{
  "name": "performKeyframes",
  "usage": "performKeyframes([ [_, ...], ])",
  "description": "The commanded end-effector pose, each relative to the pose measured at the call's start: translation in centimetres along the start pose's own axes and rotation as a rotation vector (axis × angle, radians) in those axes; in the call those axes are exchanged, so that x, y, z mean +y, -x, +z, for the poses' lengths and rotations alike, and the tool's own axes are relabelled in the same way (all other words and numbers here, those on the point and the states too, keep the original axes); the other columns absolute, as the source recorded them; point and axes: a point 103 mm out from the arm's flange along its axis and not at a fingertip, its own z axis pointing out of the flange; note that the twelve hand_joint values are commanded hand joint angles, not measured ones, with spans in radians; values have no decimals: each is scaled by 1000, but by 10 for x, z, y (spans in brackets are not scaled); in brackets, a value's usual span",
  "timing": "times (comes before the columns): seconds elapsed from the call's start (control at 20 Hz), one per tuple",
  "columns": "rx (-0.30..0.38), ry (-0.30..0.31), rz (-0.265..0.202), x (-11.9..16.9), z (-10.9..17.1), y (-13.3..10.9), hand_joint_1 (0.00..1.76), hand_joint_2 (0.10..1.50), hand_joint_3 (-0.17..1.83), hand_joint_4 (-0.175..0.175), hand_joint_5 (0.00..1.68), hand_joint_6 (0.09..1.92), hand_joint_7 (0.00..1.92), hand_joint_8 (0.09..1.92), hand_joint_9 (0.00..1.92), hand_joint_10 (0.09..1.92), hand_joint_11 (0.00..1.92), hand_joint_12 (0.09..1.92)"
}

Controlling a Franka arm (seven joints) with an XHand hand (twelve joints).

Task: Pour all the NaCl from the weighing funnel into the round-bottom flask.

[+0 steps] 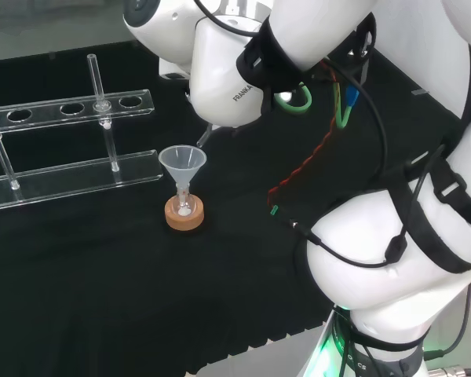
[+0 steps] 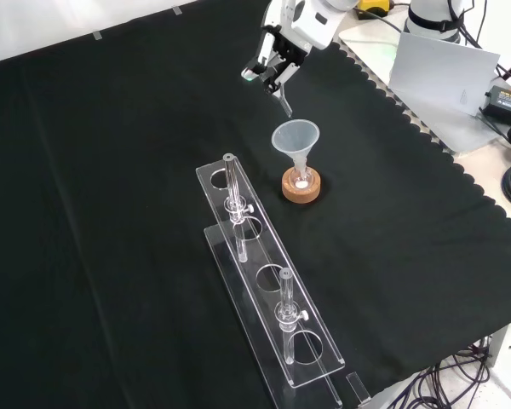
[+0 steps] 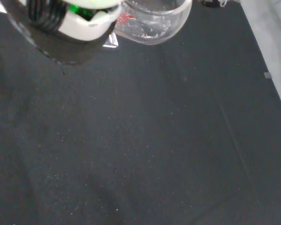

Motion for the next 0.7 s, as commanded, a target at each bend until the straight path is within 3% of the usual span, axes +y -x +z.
performKeyframes([
  [0.05, -4, 1, -2, 0, 6, 0, 1120, 740, 433, 175, 1371, 391, 1704, 87, 1235, 112, 0, 1488],
  [0.7, -98, 7, -49, 8, 1, 6, 1120, 741, 432, 175, 1369, 395, 1704, 87, 1235, 111, 0, 1488],
])
